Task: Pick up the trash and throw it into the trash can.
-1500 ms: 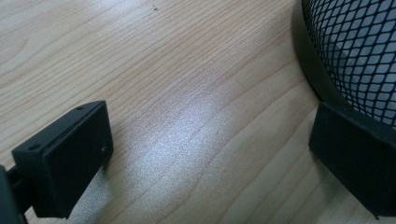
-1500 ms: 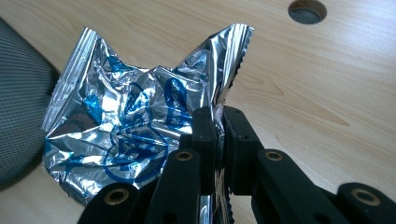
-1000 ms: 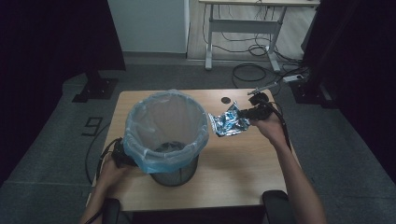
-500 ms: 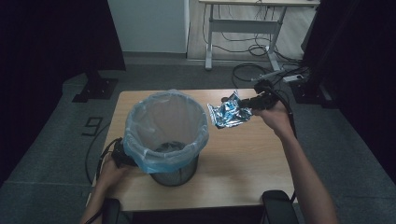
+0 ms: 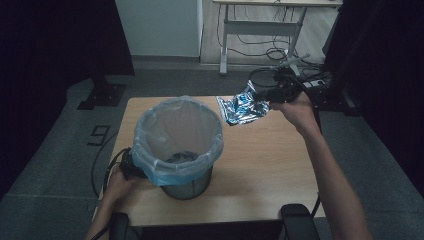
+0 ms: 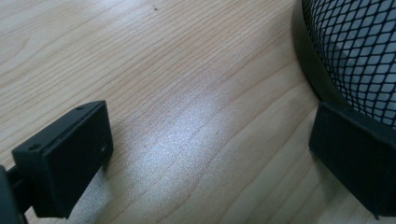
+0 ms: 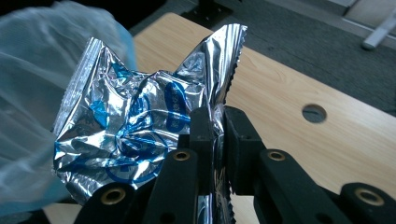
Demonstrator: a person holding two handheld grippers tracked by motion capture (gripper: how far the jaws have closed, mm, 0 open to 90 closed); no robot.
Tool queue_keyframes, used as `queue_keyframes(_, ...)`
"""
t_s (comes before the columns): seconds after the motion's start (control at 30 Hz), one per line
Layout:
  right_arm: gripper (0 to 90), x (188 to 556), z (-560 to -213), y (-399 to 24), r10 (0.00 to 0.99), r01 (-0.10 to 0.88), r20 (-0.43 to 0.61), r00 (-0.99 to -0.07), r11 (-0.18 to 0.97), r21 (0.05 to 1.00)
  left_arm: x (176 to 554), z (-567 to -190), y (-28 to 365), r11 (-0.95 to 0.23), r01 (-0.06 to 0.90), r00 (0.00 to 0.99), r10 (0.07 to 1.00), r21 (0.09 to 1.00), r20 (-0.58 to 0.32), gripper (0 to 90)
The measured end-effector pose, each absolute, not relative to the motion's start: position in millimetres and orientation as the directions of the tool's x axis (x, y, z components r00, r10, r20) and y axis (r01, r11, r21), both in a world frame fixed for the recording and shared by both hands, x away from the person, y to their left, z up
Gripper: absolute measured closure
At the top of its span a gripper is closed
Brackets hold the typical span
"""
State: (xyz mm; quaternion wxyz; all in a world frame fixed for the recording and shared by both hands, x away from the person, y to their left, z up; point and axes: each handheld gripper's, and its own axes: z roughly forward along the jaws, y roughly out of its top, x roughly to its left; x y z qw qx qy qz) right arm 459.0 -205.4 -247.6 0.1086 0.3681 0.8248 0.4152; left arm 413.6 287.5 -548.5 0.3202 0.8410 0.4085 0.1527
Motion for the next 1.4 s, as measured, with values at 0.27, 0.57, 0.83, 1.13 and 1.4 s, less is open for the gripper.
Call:
queue_keyframes(0.27,81.7,449.9,-220.4,-173.9,0.634,0.463,0.113,-0.765,0.419,0.781,413.7,-548.5,287.6,-0.462,0.589,0.62,0.784,0.663,-0.004,0.0)
queue_keyframes(0.57,81.1,449.6,-221.7,-119.7,0.551,0.417,0.1,-0.828,0.488,0.767,413.6,-548.5,287.6,-0.462,0.589,0.62,0.785,0.663,-0.004,0.0)
queue_keyframes(0.83,80.7,456.6,-245.8,-70.4,0.484,0.389,0.101,-0.869,0.545,0.743,413.6,-548.5,287.6,-0.462,0.589,0.62,0.785,0.663,-0.004,0.0)
queue_keyframes(1.13,79.9,454.8,-275.7,-34.9,0.432,0.351,0.075,-0.899,0.608,0.712,413.9,-548.3,287.6,-0.463,0.588,0.624,0.782,0.663,-0.007,0.0)
queue_keyframes(1.4,40.4,450.7,-293.7,-19.1,0.378,0.272,-0.014,-0.926,0.69,0.671,414.1,-548.3,287.4,-0.466,0.587,0.626,0.78,0.662,-0.006,0.0)
